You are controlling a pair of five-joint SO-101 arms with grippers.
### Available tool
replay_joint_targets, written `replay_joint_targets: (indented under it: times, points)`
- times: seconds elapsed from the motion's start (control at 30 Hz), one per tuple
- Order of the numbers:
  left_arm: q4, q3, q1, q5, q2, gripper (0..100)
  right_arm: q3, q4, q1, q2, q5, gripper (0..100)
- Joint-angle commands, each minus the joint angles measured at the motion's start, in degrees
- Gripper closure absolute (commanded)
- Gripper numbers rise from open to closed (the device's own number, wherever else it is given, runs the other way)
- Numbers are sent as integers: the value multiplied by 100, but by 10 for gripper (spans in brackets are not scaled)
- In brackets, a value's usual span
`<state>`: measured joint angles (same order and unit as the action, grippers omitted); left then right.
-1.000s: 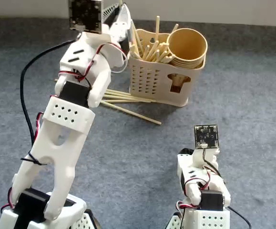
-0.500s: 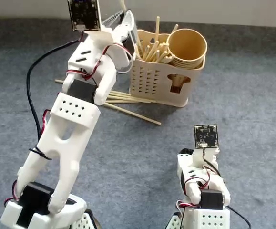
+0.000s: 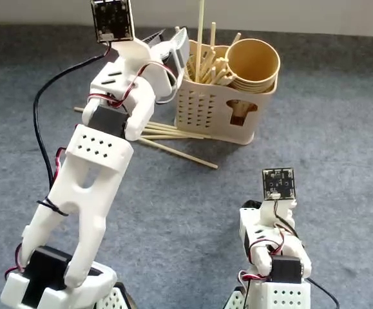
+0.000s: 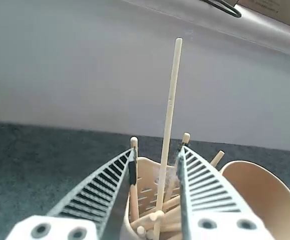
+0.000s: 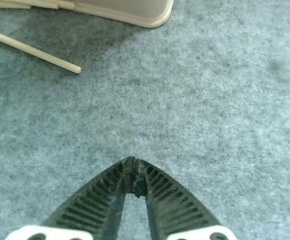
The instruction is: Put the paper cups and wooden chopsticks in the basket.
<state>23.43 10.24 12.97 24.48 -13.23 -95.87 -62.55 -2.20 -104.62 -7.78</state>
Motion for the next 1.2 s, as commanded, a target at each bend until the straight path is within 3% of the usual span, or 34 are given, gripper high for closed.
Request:
replay_joint_targets:
  times: [0.0,0.3,0.4,0.53,0.93,1.17]
  points:
    - [158,4,-92,-246,-558,854,-558,119,57,-66,-70,994]
    - [484,866,-101,-352,-2211,854,-558,119,57,-66,-70,994]
    - [484,1182,-215,-721,-2422,912,-558,119,57,-66,-70,994]
    - [492,1332,-532,-1108,-2422,995,-558,119,57,-66,-70,994]
    - [484,2264,-1490,-1178,-2387,966,-558,119,57,-66,-70,994]
    - [510,1692,-1552,-1398,-954,966,-558,119,57,-66,-70,994]
